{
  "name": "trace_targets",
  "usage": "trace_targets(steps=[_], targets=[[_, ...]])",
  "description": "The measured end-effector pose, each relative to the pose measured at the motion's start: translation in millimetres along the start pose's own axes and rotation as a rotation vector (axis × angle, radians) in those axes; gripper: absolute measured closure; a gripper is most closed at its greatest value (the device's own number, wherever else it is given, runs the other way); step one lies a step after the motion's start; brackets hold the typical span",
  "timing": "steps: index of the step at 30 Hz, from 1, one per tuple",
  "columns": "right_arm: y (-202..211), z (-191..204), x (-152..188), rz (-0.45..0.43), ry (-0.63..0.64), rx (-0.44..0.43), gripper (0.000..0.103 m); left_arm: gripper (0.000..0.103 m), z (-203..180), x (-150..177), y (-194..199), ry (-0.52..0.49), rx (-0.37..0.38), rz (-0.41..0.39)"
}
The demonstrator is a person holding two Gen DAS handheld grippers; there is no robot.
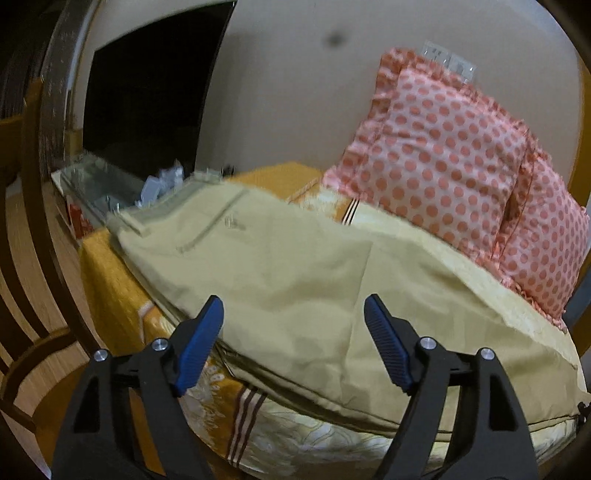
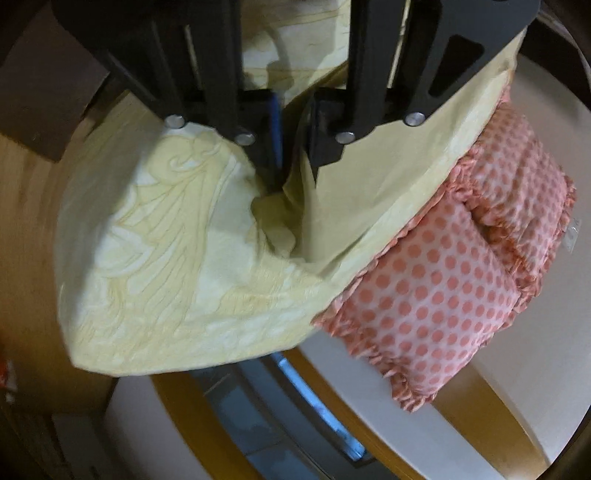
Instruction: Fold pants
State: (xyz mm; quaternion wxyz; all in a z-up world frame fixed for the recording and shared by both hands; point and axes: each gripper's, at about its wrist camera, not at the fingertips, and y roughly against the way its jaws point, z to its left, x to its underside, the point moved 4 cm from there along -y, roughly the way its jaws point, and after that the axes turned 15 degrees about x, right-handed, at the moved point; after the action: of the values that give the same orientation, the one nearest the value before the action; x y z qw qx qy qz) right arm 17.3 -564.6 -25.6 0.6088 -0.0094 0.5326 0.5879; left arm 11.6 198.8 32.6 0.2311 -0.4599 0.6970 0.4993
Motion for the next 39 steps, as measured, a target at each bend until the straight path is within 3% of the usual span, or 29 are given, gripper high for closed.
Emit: trace_targets(steps=[4,7,9,11,14,16,19,21,23,25,27,29,30,34,39], targets=[[12,37,-13,-0.038,0.076,-0.092,0.099,0.023,7,13,-14,0.005,-0.001,0.036],[36,109,-14,-0.076,0.184,-0.246,0.099,0.018,3,18,-16,-0.028,-0.005,0.030],[55,169,2,-0.063,0.262,-0.399,0.099,0.015,2,19,-17,-0.034,-0.008,0.023],[72,229,32,-0.016,0.349,-0.551,0.099,0.015,1,20,-17,-0.031,-0.013,0.013],[99,322,118,0.138,0.532,-0.786,0.099,0.015,4,16,-13,0.012,0.006,-0.004],[110,357,176,0.232,0.652,-0.858,0.099,0.015,9,12,-6,0.049,0.034,-0.022],[126,386,282,0.376,1.001,-0.863,0.097,0.015,19,8,4,0.071,0.015,-0.048],[136,378,323,0.418,1.147,-0.845,0.085,0.015,35,5,13,0.087,-0.011,-0.078],[143,369,324,0.393,1.140,-0.862,0.057,0.015,47,2,16,0.107,-0.032,-0.095],[146,361,303,0.326,1.052,-0.870,0.055,0.015,61,-1,16,0.146,-0.035,-0.102],[138,358,286,0.256,0.990,-0.800,0.055,0.016,71,-4,14,0.180,-0.027,-0.108],[122,355,291,0.270,1.032,-0.697,0.055,0.016,80,-7,12,0.203,-0.032,-0.119],[113,356,305,0.322,1.100,-0.651,0.054,0.016,83,-8,10,0.209,-0.037,-0.121],[124,349,317,0.273,1.155,-0.674,0.050,0.016,94,-13,2,0.244,-0.044,-0.115],[120,359,315,0.334,1.101,-0.714,0.043,0.016,96,-23,-12,0.207,-0.067,-0.072]])
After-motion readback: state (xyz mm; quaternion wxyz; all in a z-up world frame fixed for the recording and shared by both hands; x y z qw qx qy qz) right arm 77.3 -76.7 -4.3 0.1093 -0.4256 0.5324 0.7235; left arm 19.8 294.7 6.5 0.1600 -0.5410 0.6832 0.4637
